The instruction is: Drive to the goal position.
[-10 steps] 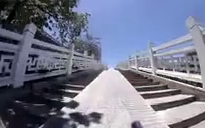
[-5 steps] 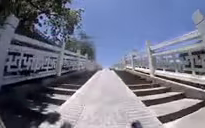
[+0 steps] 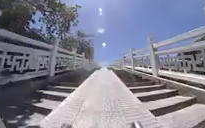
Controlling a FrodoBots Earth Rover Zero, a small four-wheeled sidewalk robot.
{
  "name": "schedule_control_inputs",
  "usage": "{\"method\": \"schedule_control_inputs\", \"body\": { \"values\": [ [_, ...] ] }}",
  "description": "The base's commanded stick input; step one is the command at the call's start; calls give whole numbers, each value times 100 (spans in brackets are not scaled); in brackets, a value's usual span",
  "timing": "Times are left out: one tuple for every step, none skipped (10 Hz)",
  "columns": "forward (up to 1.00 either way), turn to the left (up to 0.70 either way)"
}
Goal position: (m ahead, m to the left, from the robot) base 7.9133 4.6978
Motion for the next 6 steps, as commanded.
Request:
{"method": "schedule_control_inputs", "body": {
  "values": [
    [70, 0],
    [70, 0],
    [70, 0],
    [70, 8],
    [70, 13],
    [70, 14]
  ]
}}
